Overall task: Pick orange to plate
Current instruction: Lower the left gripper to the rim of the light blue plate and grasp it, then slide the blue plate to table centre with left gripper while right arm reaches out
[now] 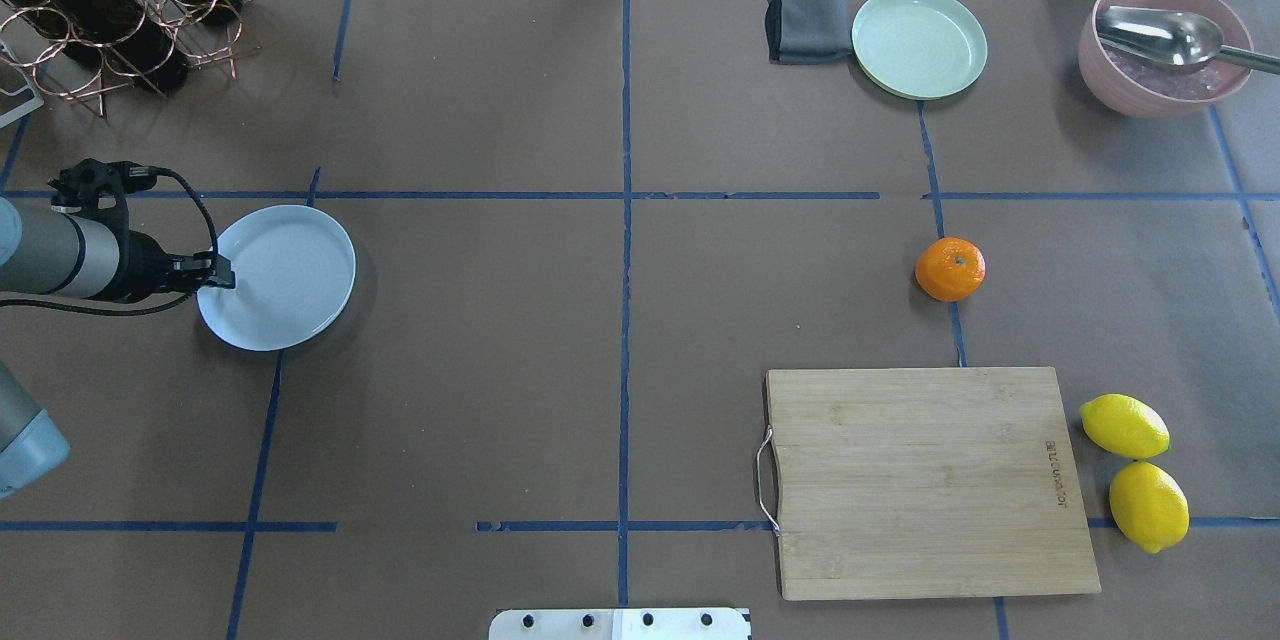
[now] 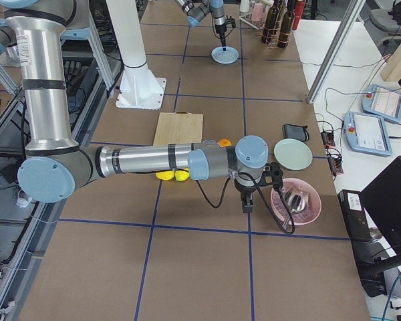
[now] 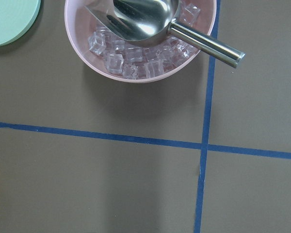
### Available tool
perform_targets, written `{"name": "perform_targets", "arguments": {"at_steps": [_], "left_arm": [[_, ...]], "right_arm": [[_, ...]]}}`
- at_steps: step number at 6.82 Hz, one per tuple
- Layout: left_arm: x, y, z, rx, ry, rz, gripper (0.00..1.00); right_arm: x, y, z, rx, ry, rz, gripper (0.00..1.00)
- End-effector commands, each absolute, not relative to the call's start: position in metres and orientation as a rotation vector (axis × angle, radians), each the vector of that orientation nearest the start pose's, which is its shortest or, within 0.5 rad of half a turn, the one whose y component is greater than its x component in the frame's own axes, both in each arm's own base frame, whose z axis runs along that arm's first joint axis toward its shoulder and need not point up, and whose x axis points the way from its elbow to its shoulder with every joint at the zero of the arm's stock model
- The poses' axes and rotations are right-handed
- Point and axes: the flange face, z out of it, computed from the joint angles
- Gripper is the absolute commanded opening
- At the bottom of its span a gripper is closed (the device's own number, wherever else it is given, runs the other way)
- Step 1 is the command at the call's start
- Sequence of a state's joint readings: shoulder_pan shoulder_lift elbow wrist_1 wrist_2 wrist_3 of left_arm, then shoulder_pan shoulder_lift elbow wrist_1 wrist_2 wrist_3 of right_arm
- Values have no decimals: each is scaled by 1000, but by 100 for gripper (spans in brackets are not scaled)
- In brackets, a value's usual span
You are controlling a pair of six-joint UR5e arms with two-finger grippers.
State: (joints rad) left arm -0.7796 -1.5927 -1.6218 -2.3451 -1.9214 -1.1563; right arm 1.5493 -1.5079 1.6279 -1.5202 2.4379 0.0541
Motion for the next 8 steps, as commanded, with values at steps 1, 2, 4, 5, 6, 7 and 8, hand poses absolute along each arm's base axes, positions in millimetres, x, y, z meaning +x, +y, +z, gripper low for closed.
{"name": "perform_targets", "arguments": {"at_steps": [1,2,4,5,6,7,8], "left_arm": [[309,-446,543,202,883,-187,0],[308,-446,538,204,891,-184,0],[301,-442,500,181,951,-154,0],[272,-462,485,139,994,-184,0],[265,-485,450,100,1052,-179,0],[286,-514,397,94,1064,-188,0],[312,-532,352,55,1093,-251,0]], "right_arm": [[46,-526,585,122,-874,-28,100],[42,-527,580,121,-874,-24,100],[22,-533,553,112,-884,6,100],[2,-540,537,99,-893,13,100],[-13,-547,524,97,-896,10,100],[-31,-548,513,83,-901,8,100],[-55,-547,495,65,-906,24,100]]}}
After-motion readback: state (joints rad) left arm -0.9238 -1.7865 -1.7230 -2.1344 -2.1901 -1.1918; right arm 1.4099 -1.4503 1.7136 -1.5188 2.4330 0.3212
